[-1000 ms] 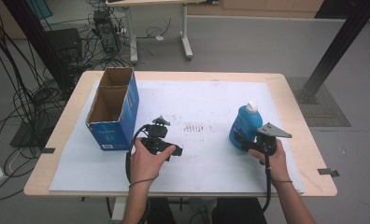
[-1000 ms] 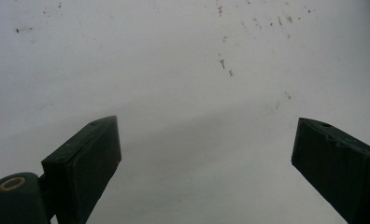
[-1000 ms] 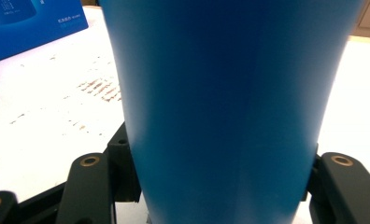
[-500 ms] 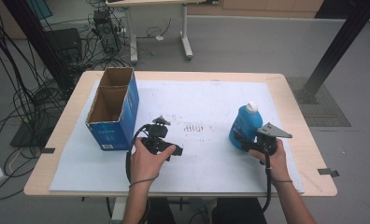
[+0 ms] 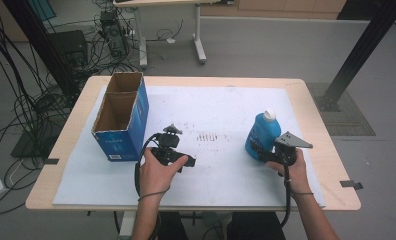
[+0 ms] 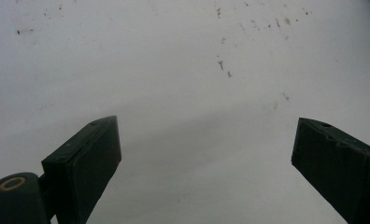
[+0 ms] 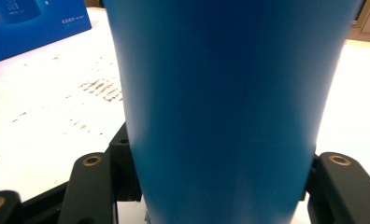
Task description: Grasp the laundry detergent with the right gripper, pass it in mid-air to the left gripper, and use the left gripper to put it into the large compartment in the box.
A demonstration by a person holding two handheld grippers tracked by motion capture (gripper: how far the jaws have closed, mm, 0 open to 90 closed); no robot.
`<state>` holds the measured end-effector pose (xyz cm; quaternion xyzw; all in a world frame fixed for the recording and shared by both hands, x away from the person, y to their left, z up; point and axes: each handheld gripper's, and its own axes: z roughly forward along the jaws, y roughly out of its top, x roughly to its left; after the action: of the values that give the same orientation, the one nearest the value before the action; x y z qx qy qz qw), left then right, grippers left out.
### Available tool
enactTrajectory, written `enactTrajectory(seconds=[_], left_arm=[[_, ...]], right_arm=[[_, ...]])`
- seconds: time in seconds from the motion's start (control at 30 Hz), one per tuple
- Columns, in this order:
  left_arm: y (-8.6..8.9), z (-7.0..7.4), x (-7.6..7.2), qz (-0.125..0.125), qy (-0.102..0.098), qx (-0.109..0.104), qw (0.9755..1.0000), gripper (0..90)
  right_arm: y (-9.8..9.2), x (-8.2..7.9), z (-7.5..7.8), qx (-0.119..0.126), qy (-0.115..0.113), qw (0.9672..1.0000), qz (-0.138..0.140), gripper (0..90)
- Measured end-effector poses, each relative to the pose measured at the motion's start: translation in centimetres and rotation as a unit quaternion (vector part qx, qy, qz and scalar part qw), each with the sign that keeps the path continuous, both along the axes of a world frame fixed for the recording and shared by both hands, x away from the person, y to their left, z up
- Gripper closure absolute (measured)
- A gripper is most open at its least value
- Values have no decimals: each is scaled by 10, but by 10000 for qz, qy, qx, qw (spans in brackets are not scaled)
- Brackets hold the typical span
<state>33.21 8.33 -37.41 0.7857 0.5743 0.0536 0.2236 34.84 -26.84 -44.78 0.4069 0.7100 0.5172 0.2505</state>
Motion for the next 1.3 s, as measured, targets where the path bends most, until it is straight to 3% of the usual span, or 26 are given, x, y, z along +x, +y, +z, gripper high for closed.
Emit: enactTrajectory(seconds=[0.57, 1.3], left_arm=[[-6, -5, 0, -65, 97, -12, 9999, 87], [-4, -3, 1, -5, 27, -50, 10000, 86]], right_arm=[[0, 0, -1, -38, -59, 10000, 22, 408], [0, -2, -2, -34, -146, 9999, 2, 411]])
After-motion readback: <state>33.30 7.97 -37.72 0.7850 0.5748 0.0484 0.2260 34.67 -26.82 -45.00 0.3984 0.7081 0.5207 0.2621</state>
